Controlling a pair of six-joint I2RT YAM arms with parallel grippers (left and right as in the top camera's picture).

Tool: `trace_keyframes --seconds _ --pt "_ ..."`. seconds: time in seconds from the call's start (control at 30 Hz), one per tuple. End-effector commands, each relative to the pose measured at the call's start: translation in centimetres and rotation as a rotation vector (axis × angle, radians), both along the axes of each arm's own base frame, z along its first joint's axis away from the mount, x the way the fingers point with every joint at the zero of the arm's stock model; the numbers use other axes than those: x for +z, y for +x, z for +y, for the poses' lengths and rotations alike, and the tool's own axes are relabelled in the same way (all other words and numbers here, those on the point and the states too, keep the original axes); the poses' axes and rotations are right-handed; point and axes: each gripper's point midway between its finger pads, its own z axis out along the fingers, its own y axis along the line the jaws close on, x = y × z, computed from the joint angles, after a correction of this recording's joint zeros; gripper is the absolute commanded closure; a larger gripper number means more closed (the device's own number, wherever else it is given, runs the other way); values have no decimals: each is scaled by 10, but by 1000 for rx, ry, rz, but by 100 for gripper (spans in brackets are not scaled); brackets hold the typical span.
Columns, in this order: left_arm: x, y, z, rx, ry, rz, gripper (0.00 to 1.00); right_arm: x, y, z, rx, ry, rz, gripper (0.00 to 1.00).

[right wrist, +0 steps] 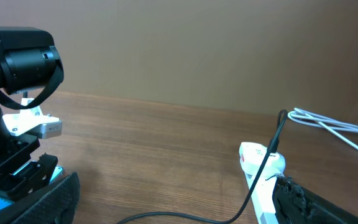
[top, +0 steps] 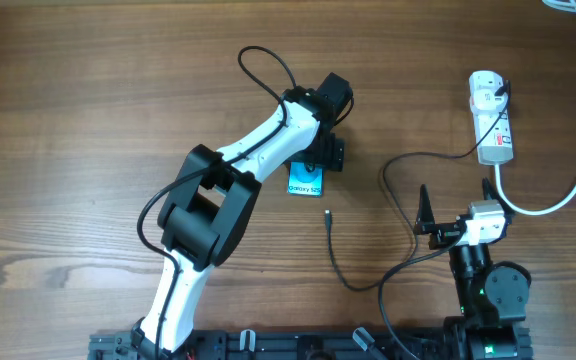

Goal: Plug charger to phone and switch on socket
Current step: 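Close the left gripper on the phone's top end, then lift the phone with the left gripper and tilt it upright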

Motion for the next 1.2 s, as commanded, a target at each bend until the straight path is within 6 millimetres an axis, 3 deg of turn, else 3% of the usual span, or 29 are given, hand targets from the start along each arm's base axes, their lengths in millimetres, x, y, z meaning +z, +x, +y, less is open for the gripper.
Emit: trace_keyframes --seconds 0.0,0.73,1.17 --pt "-15 -8 4 -5 14 31 5 1 0 2 13 -8 -6 0" --pt "-15 -8 4 -5 16 30 15 1 0 2 13 -8 -6 0" --pt "-14 -7 4 -5 15 30 27 1 0 2 13 -8 -6 0"
